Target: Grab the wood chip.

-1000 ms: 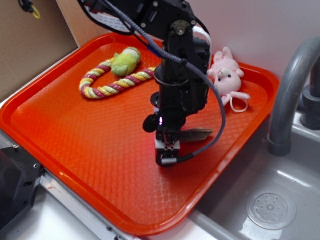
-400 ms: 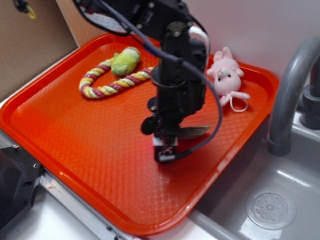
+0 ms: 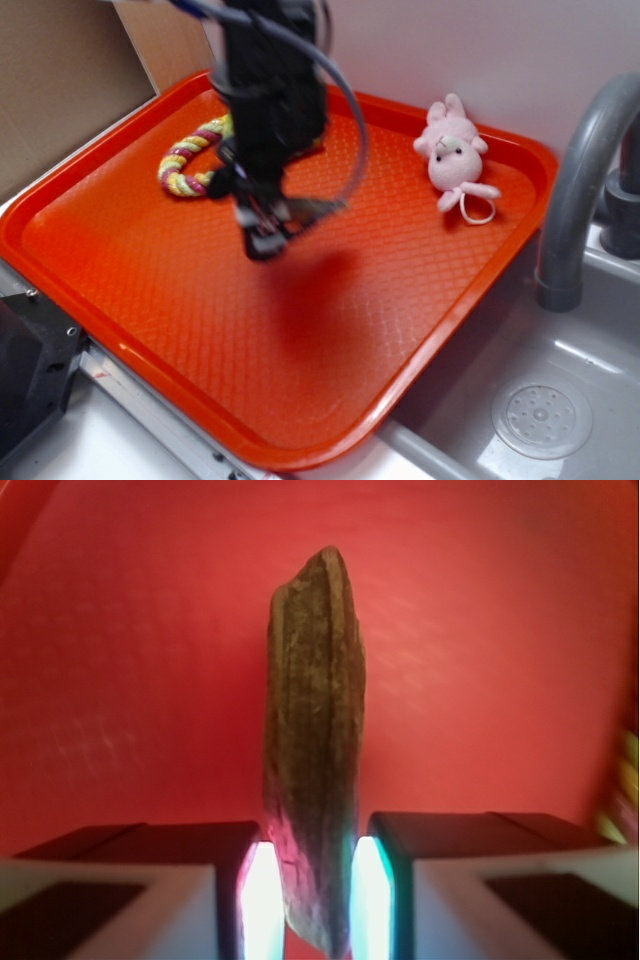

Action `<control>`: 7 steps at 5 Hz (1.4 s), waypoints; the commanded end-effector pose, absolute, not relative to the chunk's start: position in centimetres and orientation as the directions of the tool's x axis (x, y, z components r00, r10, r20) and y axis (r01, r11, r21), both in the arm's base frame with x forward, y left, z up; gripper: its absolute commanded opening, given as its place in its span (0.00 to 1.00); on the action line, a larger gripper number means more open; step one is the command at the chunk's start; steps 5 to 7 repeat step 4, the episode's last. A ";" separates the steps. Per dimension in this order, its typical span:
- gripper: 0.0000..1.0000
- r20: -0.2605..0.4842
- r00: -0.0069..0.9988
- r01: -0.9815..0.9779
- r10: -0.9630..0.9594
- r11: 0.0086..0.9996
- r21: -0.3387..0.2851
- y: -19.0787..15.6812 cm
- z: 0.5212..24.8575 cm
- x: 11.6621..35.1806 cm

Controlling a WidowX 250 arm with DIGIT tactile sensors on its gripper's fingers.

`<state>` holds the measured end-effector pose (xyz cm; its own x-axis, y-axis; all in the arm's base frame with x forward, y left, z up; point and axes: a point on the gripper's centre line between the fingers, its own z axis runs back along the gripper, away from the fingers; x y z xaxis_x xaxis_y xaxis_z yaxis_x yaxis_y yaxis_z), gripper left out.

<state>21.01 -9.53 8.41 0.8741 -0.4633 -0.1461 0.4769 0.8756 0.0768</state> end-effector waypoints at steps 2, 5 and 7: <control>0.00 -0.062 0.990 -0.113 0.129 0.968 0.224 -3.7 18.5 17.1; 0.00 0.036 0.963 -0.270 0.268 0.958 0.100 -0.9 22.2 15.1; 0.00 0.036 0.963 -0.270 0.268 0.958 0.100 -0.9 22.2 15.1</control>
